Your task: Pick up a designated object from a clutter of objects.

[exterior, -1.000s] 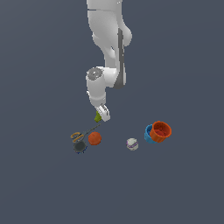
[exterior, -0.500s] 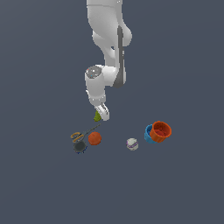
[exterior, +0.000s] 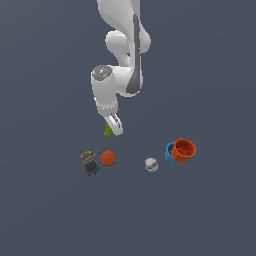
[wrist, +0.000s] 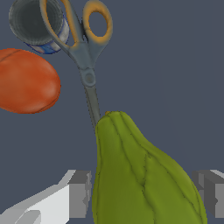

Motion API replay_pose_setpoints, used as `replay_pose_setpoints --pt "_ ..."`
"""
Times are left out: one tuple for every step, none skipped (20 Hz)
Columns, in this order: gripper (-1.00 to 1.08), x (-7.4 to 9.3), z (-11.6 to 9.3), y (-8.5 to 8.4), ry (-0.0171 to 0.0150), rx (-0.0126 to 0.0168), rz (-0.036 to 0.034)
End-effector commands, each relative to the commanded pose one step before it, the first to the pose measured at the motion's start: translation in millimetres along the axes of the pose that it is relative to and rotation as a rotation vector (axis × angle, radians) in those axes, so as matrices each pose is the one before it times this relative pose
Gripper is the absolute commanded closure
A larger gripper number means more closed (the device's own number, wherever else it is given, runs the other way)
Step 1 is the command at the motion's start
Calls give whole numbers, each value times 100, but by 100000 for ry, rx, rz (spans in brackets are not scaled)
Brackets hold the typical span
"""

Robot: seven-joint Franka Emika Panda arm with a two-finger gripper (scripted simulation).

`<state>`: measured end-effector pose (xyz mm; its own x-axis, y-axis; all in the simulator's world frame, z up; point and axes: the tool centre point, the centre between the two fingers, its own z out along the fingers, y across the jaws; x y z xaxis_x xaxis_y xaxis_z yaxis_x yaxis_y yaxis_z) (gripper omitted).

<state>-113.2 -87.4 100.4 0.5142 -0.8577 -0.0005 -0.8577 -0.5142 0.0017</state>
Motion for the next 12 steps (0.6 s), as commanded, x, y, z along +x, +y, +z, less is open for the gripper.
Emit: replay_pose_setpoints --pt "108 728 -1911 -459 204 57 64" --pt "108 297 -794 -194 0 0 0" --pt "108 303 -799 -193 31 -31 22" --pt "108 301 -805 -199 0 0 0" --pt "108 304 -811 -202 0 0 0" --pt "108 306 -818 -205 0 0 0" --pt "108 313 -823 -204 29 -30 26" --pt "108 311 -831 -211 0 0 0" --pt "108 314 -838 -215 0 0 0" --pt "108 317 -845 -219 0 0 0" --pt "108 321 -852 -223 0 0 0" --pt "108 324 -859 -226 0 0 0"
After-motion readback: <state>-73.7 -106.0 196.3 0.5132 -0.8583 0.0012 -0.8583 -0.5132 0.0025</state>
